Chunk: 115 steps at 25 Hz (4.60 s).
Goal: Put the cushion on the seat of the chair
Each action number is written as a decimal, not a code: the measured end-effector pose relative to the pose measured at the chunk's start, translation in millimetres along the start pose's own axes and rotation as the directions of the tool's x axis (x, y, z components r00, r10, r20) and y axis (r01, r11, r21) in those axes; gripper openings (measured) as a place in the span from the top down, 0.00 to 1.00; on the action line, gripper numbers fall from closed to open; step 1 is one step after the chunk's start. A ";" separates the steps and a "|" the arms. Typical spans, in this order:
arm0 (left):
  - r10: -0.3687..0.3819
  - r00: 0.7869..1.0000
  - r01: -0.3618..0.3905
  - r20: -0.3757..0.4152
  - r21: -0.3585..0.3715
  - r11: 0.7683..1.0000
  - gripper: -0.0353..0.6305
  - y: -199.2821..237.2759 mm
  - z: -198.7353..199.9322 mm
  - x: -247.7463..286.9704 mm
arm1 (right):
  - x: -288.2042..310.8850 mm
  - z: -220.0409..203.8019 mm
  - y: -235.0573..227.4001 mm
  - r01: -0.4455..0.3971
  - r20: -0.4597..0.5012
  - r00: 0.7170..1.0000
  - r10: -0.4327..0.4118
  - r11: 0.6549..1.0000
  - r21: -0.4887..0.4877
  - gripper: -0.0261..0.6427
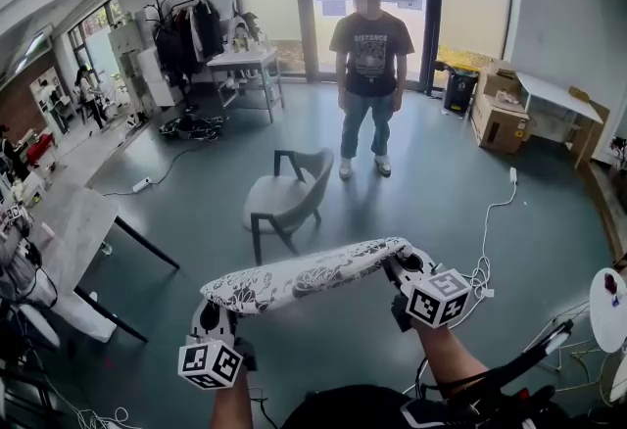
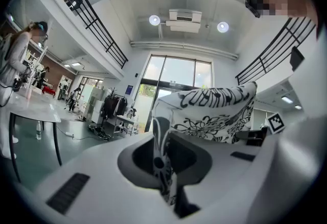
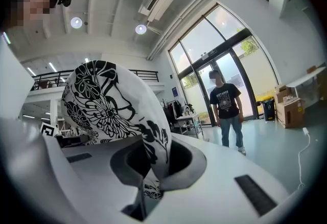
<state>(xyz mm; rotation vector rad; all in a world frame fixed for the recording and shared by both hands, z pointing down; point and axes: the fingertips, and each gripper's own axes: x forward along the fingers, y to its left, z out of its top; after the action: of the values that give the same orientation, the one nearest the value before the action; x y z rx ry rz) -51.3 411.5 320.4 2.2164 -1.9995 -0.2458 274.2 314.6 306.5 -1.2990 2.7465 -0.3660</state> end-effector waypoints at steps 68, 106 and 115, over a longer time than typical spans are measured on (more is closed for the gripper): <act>0.004 0.996 0.001 -0.087 0.057 0.998 0.92 77.7 2.4 260.5 | 241.3 16.6 -133.8 -0.012 -0.017 1.000 0.013 0.996 0.087 0.92; -0.151 0.982 0.154 -0.117 0.021 0.988 0.92 260.3 31.0 439.1 | 461.9 22.8 -111.9 0.120 -0.031 0.992 -0.119 0.992 0.047 0.92; -0.178 0.975 0.177 -0.133 -0.021 0.984 0.92 295.1 20.6 463.7 | 494.7 14.1 -103.1 0.161 -0.058 0.986 -0.158 0.986 0.043 0.92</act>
<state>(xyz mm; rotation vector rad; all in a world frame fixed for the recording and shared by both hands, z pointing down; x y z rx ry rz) -295.9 -80.0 353.5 2.3405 -1.7319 -0.1216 39.0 -132.2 332.6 -1.5237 2.6661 -0.4823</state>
